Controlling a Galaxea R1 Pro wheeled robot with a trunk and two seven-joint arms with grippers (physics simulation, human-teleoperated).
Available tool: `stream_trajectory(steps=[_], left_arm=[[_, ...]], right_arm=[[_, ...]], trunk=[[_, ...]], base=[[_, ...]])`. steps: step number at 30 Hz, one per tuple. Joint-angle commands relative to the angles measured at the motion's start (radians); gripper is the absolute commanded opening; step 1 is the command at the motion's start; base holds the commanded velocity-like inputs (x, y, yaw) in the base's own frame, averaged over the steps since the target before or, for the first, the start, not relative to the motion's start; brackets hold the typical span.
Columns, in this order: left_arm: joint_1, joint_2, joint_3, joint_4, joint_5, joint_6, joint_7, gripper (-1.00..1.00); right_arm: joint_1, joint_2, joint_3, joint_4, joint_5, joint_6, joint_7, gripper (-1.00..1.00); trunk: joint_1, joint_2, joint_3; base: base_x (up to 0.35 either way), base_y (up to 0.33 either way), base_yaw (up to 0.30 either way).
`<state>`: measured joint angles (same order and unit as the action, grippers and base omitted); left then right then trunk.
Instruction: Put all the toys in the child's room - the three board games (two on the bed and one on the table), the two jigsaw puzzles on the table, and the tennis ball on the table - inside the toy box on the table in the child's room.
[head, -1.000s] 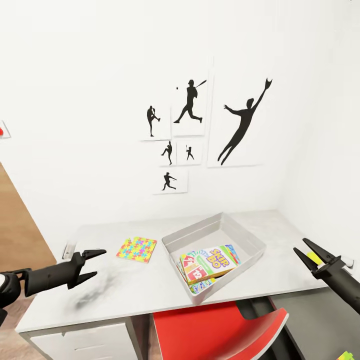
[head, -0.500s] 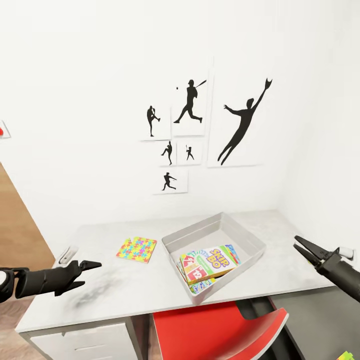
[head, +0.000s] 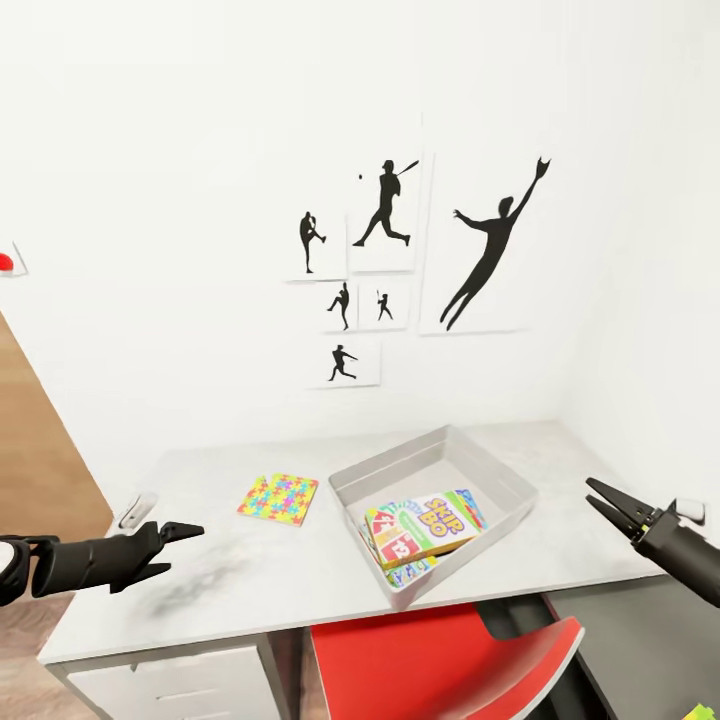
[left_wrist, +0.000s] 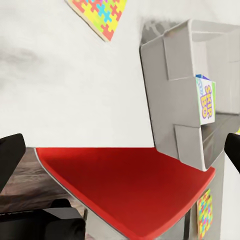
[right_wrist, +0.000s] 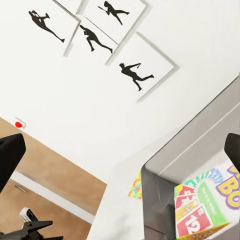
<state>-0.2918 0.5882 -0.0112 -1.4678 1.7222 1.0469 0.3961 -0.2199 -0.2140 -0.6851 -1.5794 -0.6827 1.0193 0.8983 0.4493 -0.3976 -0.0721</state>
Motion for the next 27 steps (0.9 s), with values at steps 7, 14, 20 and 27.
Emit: stream_trajectory(steps=[7, 14, 20, 27], left_arm=[[-0.001, 0.000, -0.001, 0.000, 0.011, 0.000, 0.009, 1.00], [-0.001, -0.002, -0.001, 0.000, 0.011, 0.000, 0.009, 1.00], [-0.001, -0.002, -0.001, 0.000, 0.011, 0.000, 0.009, 1.00], [-0.001, -0.002, -0.001, 0.000, 0.011, 0.000, 0.009, 1.00]], right_arm=[[-0.001, 0.003, -0.022, -0.001, 0.005, 0.004, 0.008, 1.00], [-0.001, 0.003, -0.024, -0.001, 0.005, 0.004, 0.010, 1.00], [-0.001, 0.004, -0.024, -0.001, 0.004, 0.004, 0.010, 1.00], [-0.001, 0.004, -0.024, -0.001, 0.003, 0.004, 0.011, 1.00]], trunk=[[0.001, -0.002, 0.000], [0.001, -0.002, 0.003], [0.001, -0.002, 0.006], [0.001, -0.002, 0.007]], base=[[0.000, 0.235, 0.209], [0.001, 0.239, 0.270], [0.080, 0.235, 0.278], [0.158, 0.237, 0.145]])
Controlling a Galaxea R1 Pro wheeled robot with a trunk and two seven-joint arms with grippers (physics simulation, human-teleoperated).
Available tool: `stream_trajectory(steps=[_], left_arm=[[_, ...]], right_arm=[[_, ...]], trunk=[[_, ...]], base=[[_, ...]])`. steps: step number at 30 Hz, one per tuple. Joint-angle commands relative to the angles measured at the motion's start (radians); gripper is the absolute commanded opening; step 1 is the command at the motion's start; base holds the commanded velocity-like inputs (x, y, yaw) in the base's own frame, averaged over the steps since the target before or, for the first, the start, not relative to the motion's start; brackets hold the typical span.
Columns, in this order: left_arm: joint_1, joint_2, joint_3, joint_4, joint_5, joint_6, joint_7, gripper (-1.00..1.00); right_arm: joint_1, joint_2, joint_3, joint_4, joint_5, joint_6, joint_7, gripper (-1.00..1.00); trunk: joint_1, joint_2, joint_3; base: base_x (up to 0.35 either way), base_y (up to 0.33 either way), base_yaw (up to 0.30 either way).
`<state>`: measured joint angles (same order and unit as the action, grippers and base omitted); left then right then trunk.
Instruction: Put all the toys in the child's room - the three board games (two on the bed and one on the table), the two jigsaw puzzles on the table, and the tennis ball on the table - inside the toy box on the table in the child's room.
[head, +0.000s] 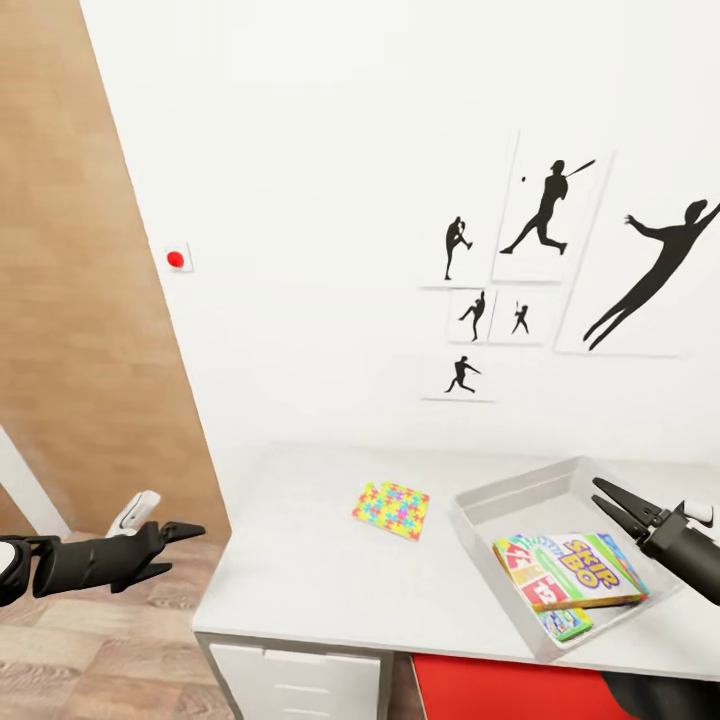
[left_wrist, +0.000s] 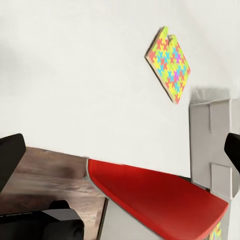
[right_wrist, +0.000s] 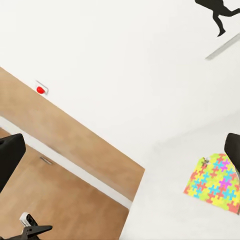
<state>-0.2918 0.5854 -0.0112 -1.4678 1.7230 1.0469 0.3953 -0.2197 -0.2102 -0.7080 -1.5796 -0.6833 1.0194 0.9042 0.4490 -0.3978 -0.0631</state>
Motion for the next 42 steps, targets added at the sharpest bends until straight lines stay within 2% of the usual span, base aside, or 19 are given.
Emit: stream_trajectory(steps=[1, 25, 42], left_arm=[[-0.001, 0.001, -0.001, 0.000, 0.010, 0.000, 0.010, 1.00], [-0.001, 0.000, -0.004, 0.000, 0.010, 0.000, 0.010, 1.00], [-0.001, 0.000, -0.004, 0.001, 0.010, 0.000, 0.010, 1.00]], right_arm=[[-0.001, 0.000, -0.002, 0.000, 0.004, 0.004, 0.005, 1.00], [-0.001, 0.001, -0.002, 0.000, 0.004, 0.004, 0.005, 1.00], [-0.001, 0.002, -0.001, 0.000, 0.004, 0.004, 0.005, 1.00]], trunk=[[0.001, -0.002, -0.002], [0.001, -0.002, -0.002], [0.001, -0.002, -0.002]], base=[[0.172, 0.239, 0.024], [0.153, 0.249, 0.003], [-0.005, 0.231, 0.000]])
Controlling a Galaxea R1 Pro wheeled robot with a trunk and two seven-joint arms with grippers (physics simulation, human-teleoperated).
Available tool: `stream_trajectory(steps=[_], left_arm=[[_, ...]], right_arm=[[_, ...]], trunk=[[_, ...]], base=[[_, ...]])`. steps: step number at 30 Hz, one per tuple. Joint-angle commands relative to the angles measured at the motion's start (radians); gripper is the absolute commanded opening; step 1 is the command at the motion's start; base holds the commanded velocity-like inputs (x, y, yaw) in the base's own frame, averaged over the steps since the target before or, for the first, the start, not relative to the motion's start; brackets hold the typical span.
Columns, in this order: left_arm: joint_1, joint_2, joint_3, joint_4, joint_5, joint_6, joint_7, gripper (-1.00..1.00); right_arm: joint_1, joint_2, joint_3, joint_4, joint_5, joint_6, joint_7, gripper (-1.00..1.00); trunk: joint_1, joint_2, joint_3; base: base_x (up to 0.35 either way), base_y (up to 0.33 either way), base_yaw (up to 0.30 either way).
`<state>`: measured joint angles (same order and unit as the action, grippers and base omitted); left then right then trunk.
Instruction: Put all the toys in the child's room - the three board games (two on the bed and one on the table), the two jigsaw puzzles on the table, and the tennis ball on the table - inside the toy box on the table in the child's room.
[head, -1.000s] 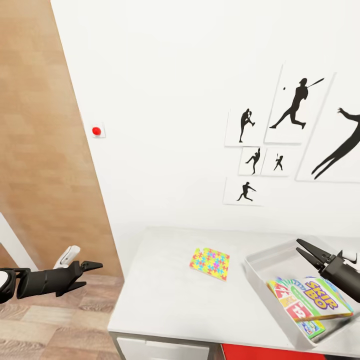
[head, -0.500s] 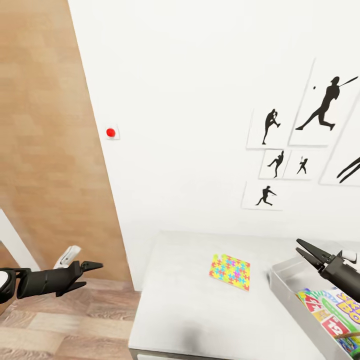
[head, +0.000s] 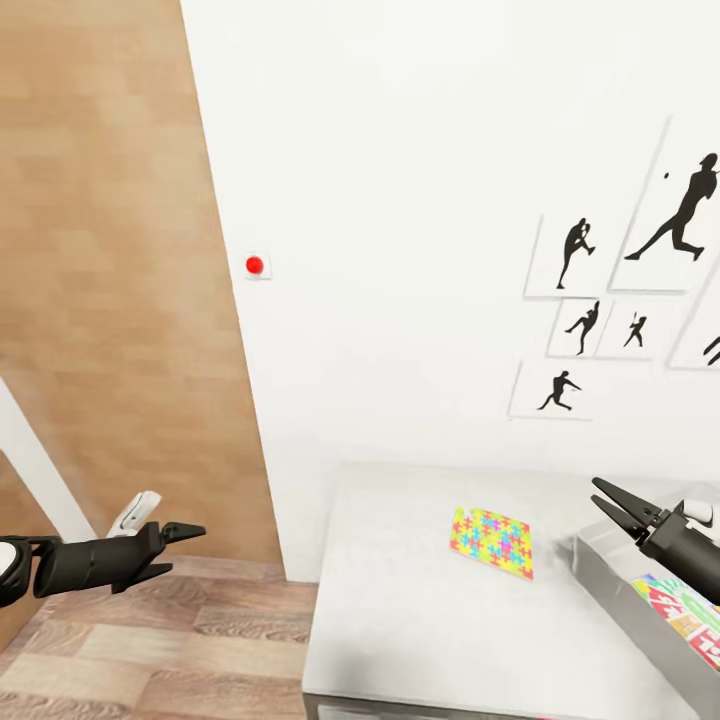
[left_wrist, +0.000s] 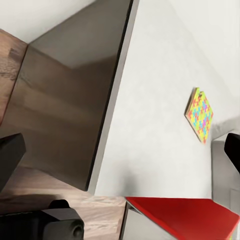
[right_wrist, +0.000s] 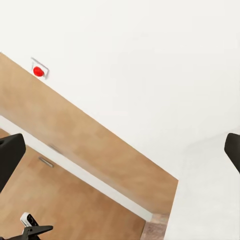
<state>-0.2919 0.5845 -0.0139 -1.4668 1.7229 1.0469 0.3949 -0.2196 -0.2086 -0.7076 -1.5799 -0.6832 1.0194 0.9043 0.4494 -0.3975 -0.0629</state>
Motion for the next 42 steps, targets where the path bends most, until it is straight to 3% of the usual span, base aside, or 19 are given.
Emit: stream_trajectory(steps=[1, 26, 42], left_arm=[[-0.001, 0.001, -0.001, -0.001, 0.011, 0.000, 0.010, 1.00], [-0.001, 0.001, -0.001, -0.001, 0.011, 0.000, 0.010, 1.00], [-0.001, 0.000, -0.001, -0.001, 0.011, 0.000, 0.010, 1.00]], right_arm=[[-0.001, 0.000, -0.001, 0.000, 0.004, 0.004, 0.005, 1.00], [-0.001, 0.000, -0.001, 0.000, 0.004, 0.004, 0.005, 1.00], [-0.001, 0.000, -0.001, 0.000, 0.004, 0.004, 0.005, 1.00]], trunk=[[0.001, -0.003, -0.002], [0.001, -0.003, -0.002], [0.001, -0.003, -0.002]], base=[[-0.011, 0.031, 0.000], [0.002, 0.083, 0.000], [0.191, 0.122, 0.000]])
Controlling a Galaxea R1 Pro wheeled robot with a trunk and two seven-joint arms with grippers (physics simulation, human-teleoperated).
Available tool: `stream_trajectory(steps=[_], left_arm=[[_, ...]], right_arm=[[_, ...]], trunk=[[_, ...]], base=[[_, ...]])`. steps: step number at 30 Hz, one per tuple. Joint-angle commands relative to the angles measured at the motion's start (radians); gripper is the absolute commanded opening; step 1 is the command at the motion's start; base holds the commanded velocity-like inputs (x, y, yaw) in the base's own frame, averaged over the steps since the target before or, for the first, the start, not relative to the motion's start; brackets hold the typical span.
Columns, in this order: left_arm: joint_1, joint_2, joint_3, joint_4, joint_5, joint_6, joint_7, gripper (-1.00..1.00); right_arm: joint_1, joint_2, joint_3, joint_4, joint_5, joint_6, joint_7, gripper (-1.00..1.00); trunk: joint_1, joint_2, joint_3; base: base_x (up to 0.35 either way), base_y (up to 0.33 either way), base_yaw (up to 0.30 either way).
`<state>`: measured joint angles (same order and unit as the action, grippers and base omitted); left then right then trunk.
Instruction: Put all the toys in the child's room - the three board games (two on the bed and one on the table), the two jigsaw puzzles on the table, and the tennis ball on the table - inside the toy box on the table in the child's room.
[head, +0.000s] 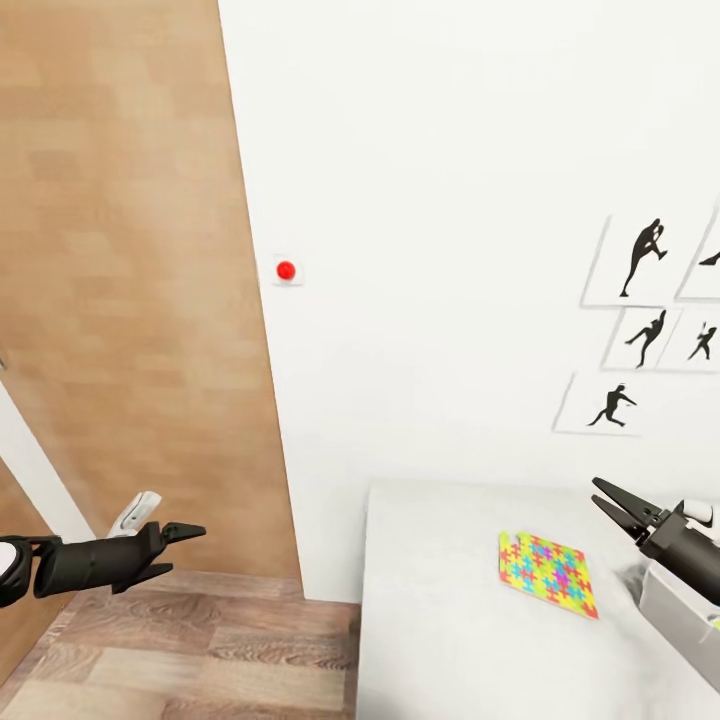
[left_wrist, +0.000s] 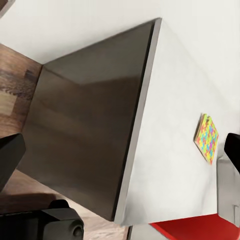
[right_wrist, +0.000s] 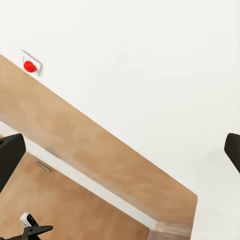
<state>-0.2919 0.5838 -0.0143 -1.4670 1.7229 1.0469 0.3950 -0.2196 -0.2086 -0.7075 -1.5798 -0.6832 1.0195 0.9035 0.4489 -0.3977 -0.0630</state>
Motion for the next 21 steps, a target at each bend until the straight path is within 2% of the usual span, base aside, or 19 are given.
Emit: stream_trajectory(steps=[1, 14, 17, 18, 21], left_arm=[[-0.001, 0.001, -0.001, -0.001, 0.010, 0.000, 0.010, 1.00], [-0.001, 0.001, -0.001, -0.001, 0.010, 0.000, 0.010, 1.00], [-0.001, 0.000, -0.001, 0.000, 0.010, 0.000, 0.010, 1.00], [-0.001, 0.000, -0.002, 0.000, 0.010, 0.000, 0.010, 1.00], [-0.001, -0.001, -0.002, 0.000, 0.010, 0.000, 0.010, 1.00]], right_arm=[[-0.001, 0.000, -0.001, 0.000, 0.004, 0.004, 0.005, 1.00], [-0.001, 0.004, 0.012, -0.001, 0.010, 0.000, -0.004, 1.00], [-0.001, 0.009, 0.051, -0.001, 0.023, -0.002, -0.032, 1.00], [-0.004, 0.010, 0.087, 0.000, 0.035, -0.002, -0.067, 1.00], [-0.019, 0.008, 0.144, 0.001, 0.047, 0.003, -0.152, 1.00]], trunk=[[0.001, -0.002, -0.002], [0.001, -0.002, -0.002], [0.001, -0.002, -0.002], [0.001, -0.002, -0.002], [0.001, -0.002, -0.002]], base=[[0.176, 0.051, 0.000], [0.040, 0.012, 0.000], [0.003, 0.001, 0.000], [0.001, 0.000, 0.000], [0.000, 0.000, 0.000]])
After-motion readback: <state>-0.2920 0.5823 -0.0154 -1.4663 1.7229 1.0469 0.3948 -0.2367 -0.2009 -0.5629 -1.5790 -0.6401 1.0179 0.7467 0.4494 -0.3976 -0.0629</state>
